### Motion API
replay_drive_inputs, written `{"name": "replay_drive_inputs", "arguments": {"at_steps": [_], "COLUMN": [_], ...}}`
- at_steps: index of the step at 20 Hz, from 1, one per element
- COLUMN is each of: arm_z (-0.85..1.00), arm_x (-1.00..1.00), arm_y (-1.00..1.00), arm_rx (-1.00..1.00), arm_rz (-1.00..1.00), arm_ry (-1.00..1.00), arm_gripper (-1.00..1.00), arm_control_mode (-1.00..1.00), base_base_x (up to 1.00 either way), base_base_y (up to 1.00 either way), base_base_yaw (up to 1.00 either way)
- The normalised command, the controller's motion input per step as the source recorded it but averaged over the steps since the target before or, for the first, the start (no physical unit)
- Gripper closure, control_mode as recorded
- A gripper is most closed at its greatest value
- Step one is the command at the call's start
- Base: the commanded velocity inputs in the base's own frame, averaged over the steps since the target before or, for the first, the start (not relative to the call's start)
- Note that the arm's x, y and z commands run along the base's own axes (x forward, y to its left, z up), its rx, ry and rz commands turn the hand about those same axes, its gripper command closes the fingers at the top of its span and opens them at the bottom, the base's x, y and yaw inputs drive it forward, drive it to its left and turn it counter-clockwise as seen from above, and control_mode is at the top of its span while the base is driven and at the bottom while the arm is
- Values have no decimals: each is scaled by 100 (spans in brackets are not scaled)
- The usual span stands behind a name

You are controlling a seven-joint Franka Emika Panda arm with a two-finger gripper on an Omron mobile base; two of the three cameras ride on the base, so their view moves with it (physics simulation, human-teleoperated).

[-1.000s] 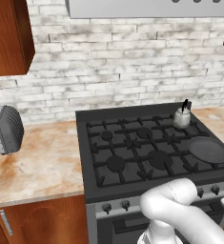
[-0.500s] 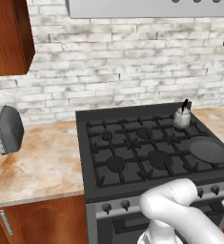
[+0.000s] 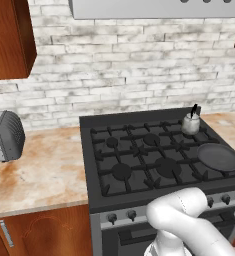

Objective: Pick the pan from the cabinet and place it on the stove. Then turn on the stove burner for the pan.

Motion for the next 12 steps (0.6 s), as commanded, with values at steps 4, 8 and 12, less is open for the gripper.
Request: {"name": "replay_drive_inputs", "arguments": {"at_steps": [4, 8, 12], "arm_z": [2, 1, 1], "arm_x": [-5, -1, -1], "arm_y": [-5, -5, 0], "arm_rx": [-26, -20, -12], "arm_rz": [0, -1, 0], "arm_ry": [0, 0, 0], "arm_gripper": [100, 100, 100], "arm_control_mode": [-100, -100, -100], "base_base_x": [0, 0, 0], "base_base_y": [0, 0, 0], "base_base_yaw": [0, 0, 0]}}
